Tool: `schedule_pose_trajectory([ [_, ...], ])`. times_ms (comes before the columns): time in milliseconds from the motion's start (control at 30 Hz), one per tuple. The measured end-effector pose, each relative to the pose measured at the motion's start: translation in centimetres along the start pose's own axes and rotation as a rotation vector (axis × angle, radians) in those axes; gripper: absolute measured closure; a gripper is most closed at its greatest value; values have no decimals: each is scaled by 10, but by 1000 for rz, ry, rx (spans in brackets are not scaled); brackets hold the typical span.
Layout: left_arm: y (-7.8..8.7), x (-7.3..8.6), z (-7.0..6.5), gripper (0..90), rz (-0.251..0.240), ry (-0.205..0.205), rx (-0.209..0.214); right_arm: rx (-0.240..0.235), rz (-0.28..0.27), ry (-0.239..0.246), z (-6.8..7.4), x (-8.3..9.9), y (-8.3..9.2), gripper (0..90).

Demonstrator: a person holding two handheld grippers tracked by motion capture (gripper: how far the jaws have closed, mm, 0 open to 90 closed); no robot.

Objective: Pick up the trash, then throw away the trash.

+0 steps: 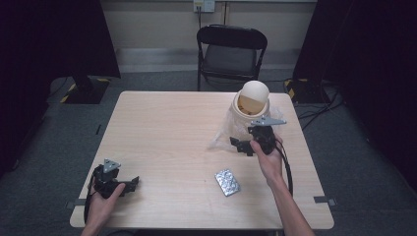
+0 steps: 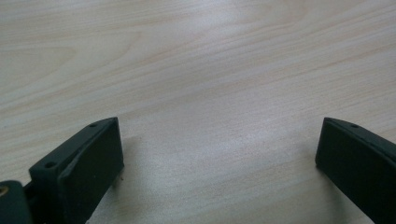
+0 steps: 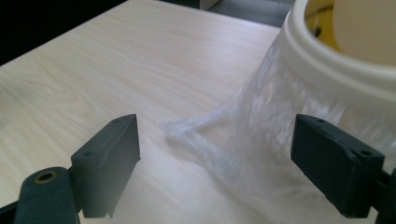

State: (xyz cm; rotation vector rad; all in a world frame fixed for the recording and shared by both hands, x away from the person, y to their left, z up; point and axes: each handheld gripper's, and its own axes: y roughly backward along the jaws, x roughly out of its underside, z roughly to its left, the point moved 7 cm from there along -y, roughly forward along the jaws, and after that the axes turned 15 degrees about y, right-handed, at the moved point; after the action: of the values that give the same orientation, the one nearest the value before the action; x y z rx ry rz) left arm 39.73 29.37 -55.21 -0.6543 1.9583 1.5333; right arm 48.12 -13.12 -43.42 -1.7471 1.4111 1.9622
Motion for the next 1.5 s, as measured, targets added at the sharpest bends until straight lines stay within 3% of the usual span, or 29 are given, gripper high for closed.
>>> schedule_pose_trajectory([
  [233,0,0,0,4,0,-2,0,-35,14,-40,15,29,0,143],
  [367,0,0,0,4,0,-1,0,-62,42,-52,31,50,3,140],
  [767,0,0,0,4,0,-3,0,-94,122,-28,58,94,9,140],
  [1267,0,0,0,0,5,-1,4,-99,158,-20,78,118,14,139],
  [1500,0,0,0,0,3,3,7,-95,182,20,86,120,12,152],
])
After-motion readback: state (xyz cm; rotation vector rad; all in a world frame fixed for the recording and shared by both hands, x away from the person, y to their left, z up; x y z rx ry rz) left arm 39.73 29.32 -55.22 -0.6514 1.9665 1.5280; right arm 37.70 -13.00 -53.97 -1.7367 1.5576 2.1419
